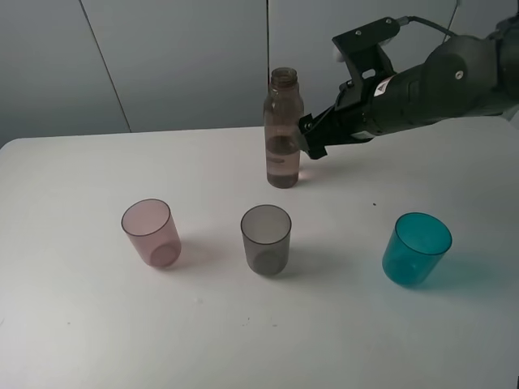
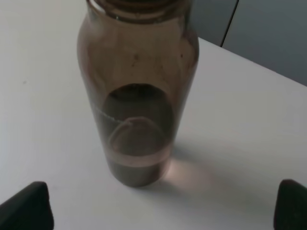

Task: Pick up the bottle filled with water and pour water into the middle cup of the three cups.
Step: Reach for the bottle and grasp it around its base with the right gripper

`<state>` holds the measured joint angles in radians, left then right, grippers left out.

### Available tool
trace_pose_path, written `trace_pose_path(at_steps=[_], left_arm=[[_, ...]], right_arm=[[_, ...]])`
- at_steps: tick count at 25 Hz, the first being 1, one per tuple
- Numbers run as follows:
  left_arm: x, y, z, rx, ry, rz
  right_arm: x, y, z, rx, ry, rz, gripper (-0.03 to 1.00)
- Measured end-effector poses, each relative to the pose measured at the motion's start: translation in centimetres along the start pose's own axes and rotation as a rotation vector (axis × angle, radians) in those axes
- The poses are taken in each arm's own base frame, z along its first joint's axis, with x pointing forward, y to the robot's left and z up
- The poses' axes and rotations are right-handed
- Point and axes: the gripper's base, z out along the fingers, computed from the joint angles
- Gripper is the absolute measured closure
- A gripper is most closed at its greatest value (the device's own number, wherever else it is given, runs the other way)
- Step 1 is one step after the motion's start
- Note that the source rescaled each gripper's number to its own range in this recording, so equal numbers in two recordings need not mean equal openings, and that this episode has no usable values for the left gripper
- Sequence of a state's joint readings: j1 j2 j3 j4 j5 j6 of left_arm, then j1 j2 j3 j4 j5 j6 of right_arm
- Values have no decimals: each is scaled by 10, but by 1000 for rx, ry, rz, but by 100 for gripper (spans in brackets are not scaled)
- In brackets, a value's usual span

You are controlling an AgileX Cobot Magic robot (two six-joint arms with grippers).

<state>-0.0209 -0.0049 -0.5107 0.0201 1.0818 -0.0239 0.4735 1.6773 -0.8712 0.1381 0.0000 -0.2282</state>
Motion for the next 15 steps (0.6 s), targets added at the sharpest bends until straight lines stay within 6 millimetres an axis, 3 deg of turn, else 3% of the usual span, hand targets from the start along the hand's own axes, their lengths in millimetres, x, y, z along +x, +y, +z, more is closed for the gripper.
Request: trace_pose_path(at_steps=[15], left_arm=[[0,0,0,0,0,0]], right_arm=[[16,5,41,-34,-64,60,-3]])
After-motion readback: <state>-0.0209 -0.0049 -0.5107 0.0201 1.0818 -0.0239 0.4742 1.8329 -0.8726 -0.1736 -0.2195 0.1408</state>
